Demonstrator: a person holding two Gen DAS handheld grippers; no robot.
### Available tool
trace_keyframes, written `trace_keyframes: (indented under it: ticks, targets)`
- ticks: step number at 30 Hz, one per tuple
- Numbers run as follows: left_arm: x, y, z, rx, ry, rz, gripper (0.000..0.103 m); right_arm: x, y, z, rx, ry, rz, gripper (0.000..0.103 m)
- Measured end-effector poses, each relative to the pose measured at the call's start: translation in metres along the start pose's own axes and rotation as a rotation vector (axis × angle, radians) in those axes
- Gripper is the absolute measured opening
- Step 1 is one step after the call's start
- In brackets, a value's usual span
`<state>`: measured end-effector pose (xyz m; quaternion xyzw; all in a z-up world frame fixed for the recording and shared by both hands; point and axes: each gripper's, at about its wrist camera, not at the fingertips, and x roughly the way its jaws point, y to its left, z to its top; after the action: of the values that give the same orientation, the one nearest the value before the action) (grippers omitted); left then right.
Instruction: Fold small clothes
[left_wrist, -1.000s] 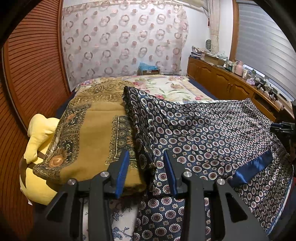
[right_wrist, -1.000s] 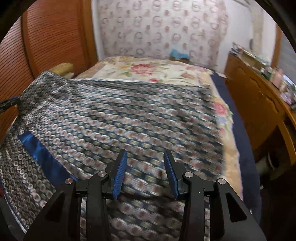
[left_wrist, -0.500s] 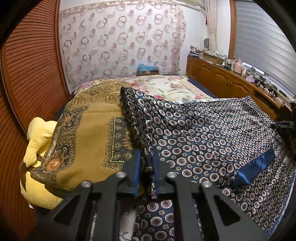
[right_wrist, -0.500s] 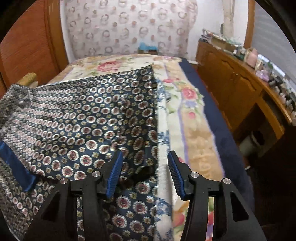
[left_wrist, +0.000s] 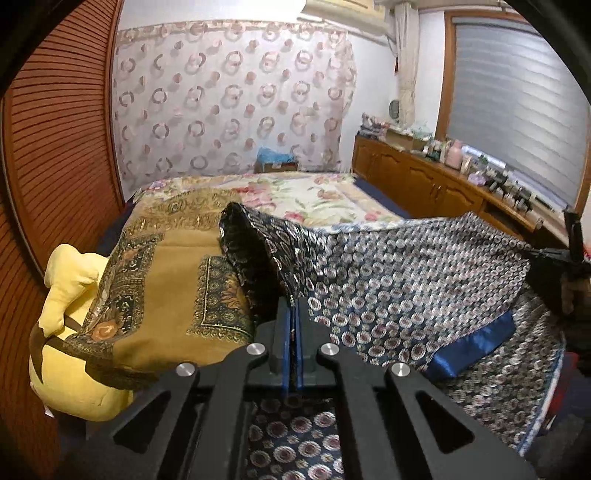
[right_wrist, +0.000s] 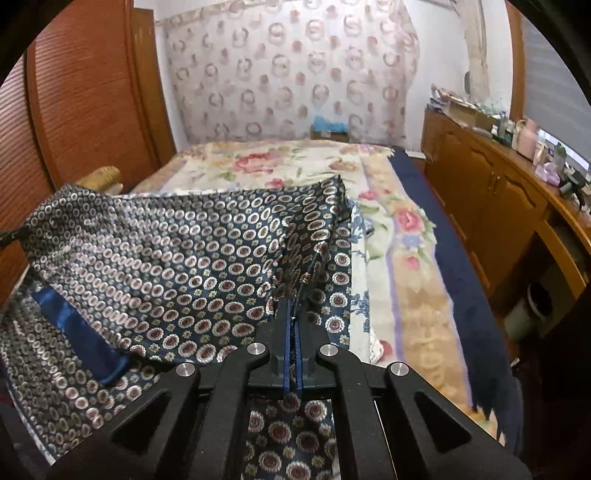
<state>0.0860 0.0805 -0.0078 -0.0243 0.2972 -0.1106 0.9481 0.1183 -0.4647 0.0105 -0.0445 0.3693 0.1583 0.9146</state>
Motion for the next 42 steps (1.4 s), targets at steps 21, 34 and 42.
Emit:
trace_keyframes:
  ticks: [21,34,42]
  targets:
    - [-0.055,0.014,-0.050,-0.084,0.000,-0.004,0.000,-0.046,-0.014,-0.025,0.003,0.011,0.003,0.000]
    - [-0.069,0.017,-0.097,-0.118,0.111,0.041,0.001,-0.053,-0.021,-0.042,-0.010,0.078,-0.010,0.000]
    - [-0.060,0.014,-0.097,-0.077,0.136,0.092,0.034,-0.046,-0.019,-0.030,-0.016,0.031,-0.095,0.011]
